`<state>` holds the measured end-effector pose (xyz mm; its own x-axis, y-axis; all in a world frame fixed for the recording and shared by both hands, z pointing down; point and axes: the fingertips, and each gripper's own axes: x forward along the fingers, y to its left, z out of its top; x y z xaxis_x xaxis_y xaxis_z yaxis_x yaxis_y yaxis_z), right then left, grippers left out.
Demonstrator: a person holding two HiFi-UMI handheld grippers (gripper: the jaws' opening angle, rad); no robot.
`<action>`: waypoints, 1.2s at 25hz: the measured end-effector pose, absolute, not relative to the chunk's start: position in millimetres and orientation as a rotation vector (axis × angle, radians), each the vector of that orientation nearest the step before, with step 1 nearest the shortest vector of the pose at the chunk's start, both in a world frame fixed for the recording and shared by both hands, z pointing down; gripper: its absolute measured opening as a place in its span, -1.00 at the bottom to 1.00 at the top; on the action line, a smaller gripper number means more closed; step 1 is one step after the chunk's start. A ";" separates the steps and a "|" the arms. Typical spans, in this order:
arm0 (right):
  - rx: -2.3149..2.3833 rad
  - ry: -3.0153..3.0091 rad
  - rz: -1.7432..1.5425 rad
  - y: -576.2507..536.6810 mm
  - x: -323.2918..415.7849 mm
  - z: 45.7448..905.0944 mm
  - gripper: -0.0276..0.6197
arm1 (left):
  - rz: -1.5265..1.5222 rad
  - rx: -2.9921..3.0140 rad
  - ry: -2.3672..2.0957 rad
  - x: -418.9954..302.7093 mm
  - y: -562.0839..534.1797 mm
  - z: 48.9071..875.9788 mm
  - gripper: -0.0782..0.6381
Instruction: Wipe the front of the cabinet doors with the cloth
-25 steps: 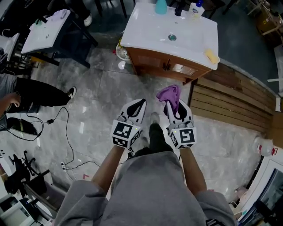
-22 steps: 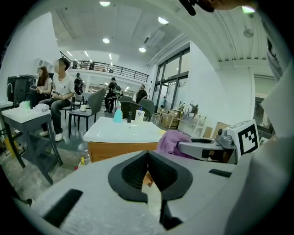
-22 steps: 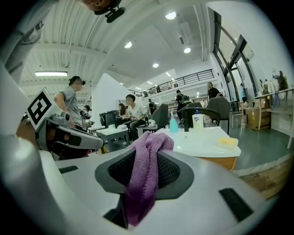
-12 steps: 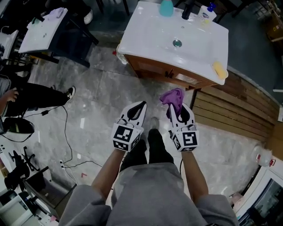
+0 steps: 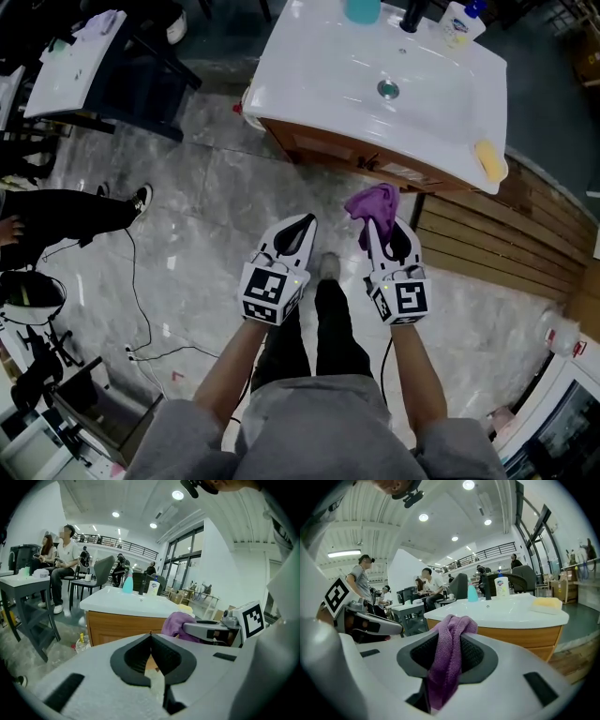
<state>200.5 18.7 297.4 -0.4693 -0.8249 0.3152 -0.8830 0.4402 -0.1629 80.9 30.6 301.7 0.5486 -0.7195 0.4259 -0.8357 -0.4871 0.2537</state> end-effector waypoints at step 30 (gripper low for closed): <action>1.484 -2.433 0.303 -67.0 184.0 451.7 -0.60 | 0.396 2.388 -1.333 51.8 -14.8 446.2 -0.76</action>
<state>184.0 -67.0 451.7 -0.4360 -0.8340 0.3381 -0.8914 0.4518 -0.0350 51.8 -14.8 446.2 0.5115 -0.7513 0.4170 -0.8571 -0.4803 0.1861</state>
